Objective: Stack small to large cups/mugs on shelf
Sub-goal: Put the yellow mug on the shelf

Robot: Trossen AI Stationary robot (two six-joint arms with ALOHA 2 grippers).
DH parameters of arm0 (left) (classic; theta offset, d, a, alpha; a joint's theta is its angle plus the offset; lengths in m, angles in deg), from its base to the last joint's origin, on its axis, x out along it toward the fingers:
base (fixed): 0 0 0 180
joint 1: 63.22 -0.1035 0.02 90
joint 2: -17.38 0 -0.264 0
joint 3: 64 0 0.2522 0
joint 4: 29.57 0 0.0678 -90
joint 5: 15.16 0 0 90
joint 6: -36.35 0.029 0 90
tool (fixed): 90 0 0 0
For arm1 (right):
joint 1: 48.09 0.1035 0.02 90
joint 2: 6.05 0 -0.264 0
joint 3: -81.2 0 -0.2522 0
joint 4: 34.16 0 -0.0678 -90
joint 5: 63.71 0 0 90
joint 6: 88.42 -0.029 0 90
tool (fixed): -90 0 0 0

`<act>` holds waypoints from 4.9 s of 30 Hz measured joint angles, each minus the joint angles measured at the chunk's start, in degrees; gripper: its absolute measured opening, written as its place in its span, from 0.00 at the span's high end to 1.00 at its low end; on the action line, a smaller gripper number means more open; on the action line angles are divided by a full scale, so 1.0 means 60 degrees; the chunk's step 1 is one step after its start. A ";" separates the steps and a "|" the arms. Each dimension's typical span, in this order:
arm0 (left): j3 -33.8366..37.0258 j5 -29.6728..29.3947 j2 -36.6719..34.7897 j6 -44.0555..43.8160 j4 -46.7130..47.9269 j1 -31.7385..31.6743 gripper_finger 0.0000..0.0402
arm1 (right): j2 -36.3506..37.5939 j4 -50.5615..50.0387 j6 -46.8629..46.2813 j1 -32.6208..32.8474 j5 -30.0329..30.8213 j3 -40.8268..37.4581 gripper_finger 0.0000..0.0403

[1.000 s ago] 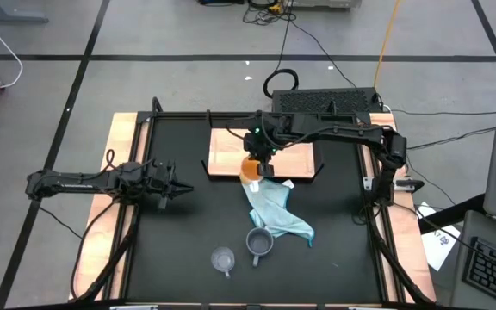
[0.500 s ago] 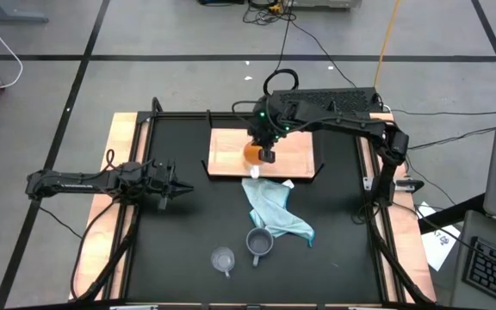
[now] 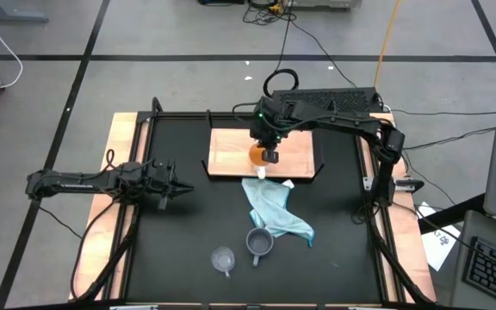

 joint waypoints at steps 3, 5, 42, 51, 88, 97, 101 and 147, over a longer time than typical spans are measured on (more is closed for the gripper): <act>-0.0001 0.0000 0.0002 0.0000 0.0001 0.0001 0.92 | -0.0077 0.0127 0.0011 0.0000 -0.0004 0.0003 0.98; 0.0000 0.0000 0.0004 0.0000 0.0022 -0.0001 0.92 | -0.0176 0.0023 0.0014 0.0000 -0.0004 0.0003 0.98; 0.0002 0.0004 0.0004 -0.0015 0.0396 -0.0001 0.92 | -0.0240 0.0395 0.0011 -0.0007 0.0025 0.0007 0.95; 0.0003 0.0004 0.0001 -0.0029 0.0441 -0.0001 0.92 | -0.0283 0.0477 -0.0102 -0.0058 0.0005 0.0007 0.92; 0.0002 0.0004 0.0004 -0.0051 0.0449 0.0000 0.92 | -0.0287 0.0985 -0.0182 -0.0419 -0.0019 0.0007 0.77; 0.0000 0.0004 0.0001 -0.0054 0.0449 0.0003 0.92 | -0.0275 0.0914 -0.0179 -0.0419 -0.0037 0.0007 0.77; 0.0000 0.0006 0.0003 -0.0091 0.0449 0.0002 0.92 | -0.0272 0.0871 -0.0182 -0.0415 -0.0048 0.0007 0.77; 0.0003 0.0007 0.0002 -0.0243 0.0140 0.0002 0.92 | 0.4887 -0.0168 -0.0978 0.1592 -0.0022 -0.1114 1.00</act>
